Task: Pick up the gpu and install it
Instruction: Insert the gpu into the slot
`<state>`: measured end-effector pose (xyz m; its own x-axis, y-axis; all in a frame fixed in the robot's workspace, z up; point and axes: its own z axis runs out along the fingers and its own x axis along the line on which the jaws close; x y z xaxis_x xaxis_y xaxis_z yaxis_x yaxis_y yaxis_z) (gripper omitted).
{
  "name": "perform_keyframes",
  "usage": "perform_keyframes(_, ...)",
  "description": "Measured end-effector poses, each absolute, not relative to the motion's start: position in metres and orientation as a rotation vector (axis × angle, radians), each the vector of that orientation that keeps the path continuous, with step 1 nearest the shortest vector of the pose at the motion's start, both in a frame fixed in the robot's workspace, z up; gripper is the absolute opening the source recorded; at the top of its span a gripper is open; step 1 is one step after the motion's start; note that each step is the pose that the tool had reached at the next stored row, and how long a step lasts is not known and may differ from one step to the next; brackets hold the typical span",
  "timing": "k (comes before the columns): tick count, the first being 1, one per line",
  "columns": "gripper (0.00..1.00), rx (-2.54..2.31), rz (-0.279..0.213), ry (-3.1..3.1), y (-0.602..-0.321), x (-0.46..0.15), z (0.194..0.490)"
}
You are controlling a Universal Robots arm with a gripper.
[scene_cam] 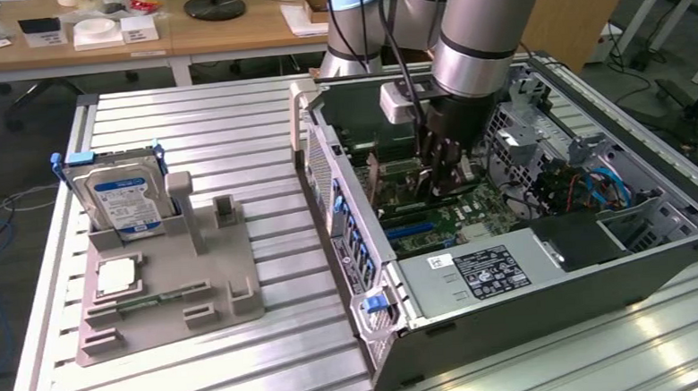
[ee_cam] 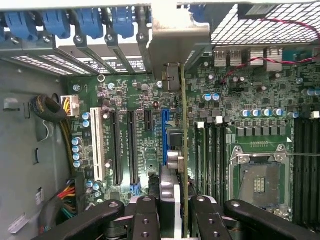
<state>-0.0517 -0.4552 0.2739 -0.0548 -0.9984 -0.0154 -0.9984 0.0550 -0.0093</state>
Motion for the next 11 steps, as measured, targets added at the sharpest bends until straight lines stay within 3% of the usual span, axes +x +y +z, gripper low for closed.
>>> perform_keyframes(11,0.28,-2.147,0.007,2.268,-0.458,-0.052,0.260)
